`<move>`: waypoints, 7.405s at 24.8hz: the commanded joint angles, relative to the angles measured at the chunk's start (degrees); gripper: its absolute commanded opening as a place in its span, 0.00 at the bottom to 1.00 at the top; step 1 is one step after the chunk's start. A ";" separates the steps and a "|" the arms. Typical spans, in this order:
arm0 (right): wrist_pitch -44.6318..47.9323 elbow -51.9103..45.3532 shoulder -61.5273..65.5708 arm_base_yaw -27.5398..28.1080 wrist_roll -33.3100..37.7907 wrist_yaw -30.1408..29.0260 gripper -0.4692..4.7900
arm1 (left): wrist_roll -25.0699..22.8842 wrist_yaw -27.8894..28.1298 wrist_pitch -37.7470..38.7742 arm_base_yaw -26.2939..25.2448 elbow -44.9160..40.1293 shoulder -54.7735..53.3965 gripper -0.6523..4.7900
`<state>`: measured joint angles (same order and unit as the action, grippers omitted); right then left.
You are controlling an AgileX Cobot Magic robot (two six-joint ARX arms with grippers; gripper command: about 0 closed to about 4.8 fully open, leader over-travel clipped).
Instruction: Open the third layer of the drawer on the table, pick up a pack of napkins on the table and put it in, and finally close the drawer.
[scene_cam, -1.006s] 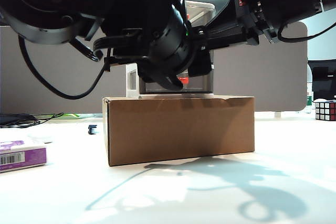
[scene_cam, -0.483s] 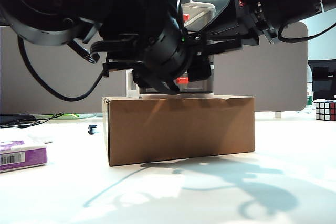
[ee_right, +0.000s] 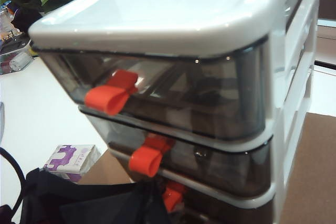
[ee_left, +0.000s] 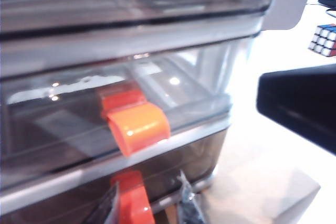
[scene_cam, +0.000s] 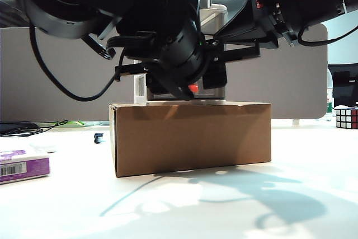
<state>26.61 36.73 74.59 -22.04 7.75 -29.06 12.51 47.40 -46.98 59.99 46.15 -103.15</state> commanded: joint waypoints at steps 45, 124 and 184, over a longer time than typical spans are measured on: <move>-0.07 0.33 -0.13 0.92 -0.55 -0.70 0.08 | 6.03 1.38 3.17 -3.04 2.86 -2.36 0.33; -0.66 0.33 -0.13 0.90 -1.79 -1.05 0.08 | 11.72 2.71 7.02 2.38 0.50 1.29 0.11; -1.60 0.31 -0.17 0.90 0.17 -3.50 0.08 | 7.87 -3.65 80.11 12.92 -6.49 63.69 0.18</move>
<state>24.51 36.77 74.59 -21.15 7.77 -32.01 21.93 47.18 30.39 75.16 39.57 -41.78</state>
